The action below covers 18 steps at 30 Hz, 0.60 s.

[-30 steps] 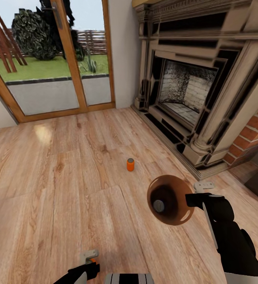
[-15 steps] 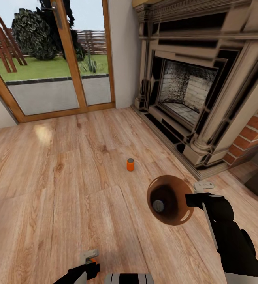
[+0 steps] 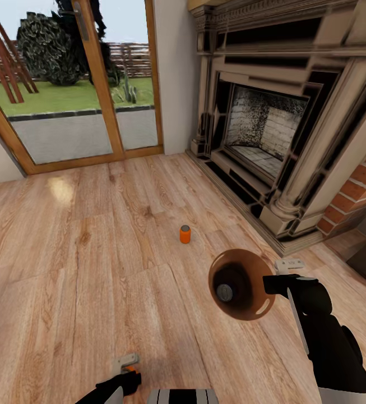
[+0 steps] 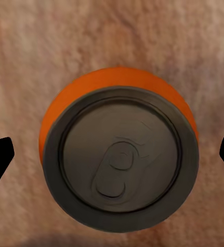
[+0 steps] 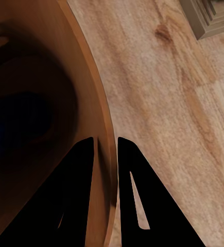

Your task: Put the three can of soda from the living room inside the tash can in the kitchen.

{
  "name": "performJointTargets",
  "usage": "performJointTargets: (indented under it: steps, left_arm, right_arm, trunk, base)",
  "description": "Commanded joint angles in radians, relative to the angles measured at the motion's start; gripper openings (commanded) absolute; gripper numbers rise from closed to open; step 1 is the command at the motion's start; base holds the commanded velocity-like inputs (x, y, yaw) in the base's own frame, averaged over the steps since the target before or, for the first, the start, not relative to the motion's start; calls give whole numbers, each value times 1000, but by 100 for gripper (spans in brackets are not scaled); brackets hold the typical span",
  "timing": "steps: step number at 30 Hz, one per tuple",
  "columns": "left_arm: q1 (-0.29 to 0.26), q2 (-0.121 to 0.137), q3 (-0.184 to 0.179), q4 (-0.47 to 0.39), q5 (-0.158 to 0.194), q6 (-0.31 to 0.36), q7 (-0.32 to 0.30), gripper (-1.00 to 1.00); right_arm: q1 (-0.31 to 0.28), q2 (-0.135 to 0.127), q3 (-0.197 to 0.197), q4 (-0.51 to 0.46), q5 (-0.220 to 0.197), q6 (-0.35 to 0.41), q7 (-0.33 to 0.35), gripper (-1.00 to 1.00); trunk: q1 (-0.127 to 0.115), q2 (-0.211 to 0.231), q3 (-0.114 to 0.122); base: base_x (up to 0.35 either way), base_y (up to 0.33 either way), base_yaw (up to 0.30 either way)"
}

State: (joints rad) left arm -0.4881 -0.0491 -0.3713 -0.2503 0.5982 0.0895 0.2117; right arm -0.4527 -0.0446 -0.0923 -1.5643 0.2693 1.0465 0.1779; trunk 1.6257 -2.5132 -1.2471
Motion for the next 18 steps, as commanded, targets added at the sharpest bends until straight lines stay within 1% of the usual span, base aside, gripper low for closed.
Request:
performJointTargets:
  steps: [1,18]
  left_arm:
    - [0,0,0,0,0,-1,0,100]
    - [0,0,0,0,0,-5,0,100]
  right_arm:
    - [0,0,0,0,-13,1,5,-100]
    - [0,0,0,0,-13,1,5,-100]
  trunk:
    - [0,0,0]
    - [0,0,0]
  base:
    - [0,0,0]
    - [0,0,0]
